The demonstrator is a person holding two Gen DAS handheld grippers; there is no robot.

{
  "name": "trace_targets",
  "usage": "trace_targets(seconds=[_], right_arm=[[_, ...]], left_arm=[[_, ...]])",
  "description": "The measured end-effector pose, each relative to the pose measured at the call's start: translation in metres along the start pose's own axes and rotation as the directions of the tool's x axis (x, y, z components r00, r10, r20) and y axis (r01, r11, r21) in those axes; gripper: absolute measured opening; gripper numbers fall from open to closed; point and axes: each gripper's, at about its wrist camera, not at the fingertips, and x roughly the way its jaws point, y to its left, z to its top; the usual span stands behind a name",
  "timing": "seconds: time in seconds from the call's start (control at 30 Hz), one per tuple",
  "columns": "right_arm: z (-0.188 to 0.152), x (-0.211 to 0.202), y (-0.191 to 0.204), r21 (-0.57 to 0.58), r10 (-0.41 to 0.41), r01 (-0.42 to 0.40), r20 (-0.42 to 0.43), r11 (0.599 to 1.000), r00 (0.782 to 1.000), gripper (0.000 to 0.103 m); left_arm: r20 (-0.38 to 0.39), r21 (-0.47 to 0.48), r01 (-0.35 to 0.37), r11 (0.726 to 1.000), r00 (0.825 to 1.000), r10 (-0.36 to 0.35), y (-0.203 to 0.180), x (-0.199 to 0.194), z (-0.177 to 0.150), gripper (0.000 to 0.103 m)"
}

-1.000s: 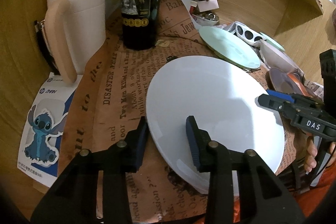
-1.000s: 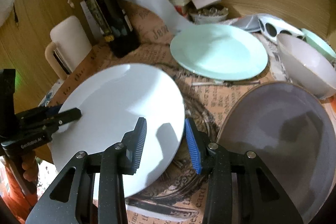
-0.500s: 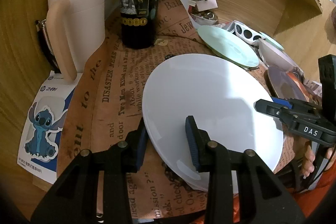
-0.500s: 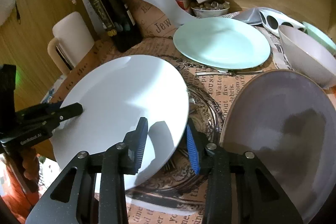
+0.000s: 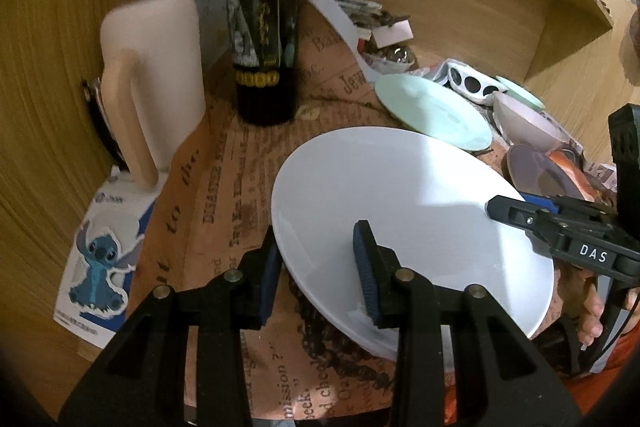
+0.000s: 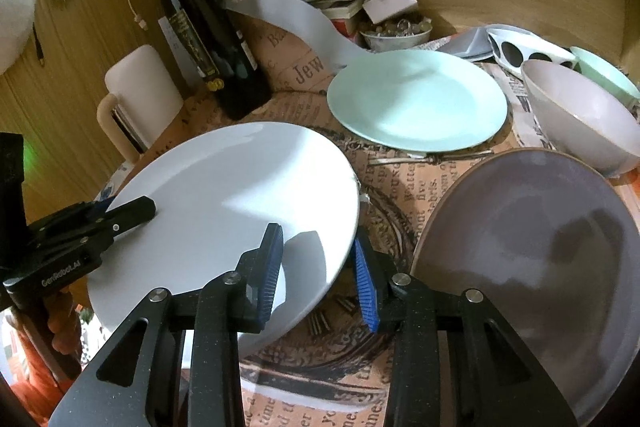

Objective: Organize plates and bowls

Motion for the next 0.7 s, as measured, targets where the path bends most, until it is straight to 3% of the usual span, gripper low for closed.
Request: trace_targets(seconds=[0.7], right_arm=[[0.005, -0.043, -0.022, 0.023, -0.035, 0.033, 0.122, 0.999, 0.992, 0.031]], left_arm=[[0.070, 0.045, 0.045, 0.998, 0.996, -0.048, -0.036, -0.008, 0.021, 0.036]])
